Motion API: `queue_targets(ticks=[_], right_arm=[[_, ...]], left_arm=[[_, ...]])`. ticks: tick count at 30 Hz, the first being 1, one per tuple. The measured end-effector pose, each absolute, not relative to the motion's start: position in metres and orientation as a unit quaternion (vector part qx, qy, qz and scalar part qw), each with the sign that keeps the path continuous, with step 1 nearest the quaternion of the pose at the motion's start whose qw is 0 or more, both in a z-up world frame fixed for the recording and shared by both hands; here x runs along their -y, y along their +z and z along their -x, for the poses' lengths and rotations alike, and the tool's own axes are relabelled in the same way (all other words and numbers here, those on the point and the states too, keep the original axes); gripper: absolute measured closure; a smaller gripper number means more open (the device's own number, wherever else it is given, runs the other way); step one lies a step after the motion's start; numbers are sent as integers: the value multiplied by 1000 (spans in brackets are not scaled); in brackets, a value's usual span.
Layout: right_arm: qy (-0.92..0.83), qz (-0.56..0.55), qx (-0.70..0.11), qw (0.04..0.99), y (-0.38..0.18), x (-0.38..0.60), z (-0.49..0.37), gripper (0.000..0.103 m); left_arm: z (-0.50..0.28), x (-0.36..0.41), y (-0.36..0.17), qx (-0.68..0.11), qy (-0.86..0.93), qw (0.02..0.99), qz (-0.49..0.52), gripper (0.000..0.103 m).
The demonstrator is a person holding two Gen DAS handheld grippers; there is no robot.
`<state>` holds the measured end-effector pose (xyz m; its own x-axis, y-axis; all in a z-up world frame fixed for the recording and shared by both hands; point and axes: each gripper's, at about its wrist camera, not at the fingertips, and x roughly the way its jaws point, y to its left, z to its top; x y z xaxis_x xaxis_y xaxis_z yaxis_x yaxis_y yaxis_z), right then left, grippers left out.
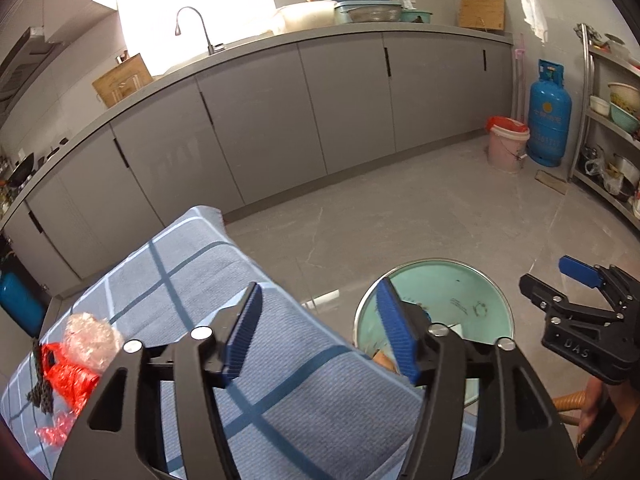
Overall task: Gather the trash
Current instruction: 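Open both tools over the green basin to drop foam block and plastic bag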
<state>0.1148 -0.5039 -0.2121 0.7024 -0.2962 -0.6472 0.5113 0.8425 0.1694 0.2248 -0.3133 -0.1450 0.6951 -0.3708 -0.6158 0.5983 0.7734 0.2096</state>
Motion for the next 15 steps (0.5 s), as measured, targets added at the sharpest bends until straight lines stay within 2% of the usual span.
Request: queue_targets(ticks=[1, 2, 15], right_arm=[[-223, -172, -314, 907, -210, 501, -113, 30], [-222, -174, -314, 907, -209, 497, -110, 29], [-184, -158, -309, 919, -183, 438, -100, 28]], left_arm=[[-224, 309, -143, -282, -266, 900, -200, 32], [-222, 303, -142, -280, -261, 902, -199, 31], [-201, 238, -128, -279, -220, 916, -187, 27]])
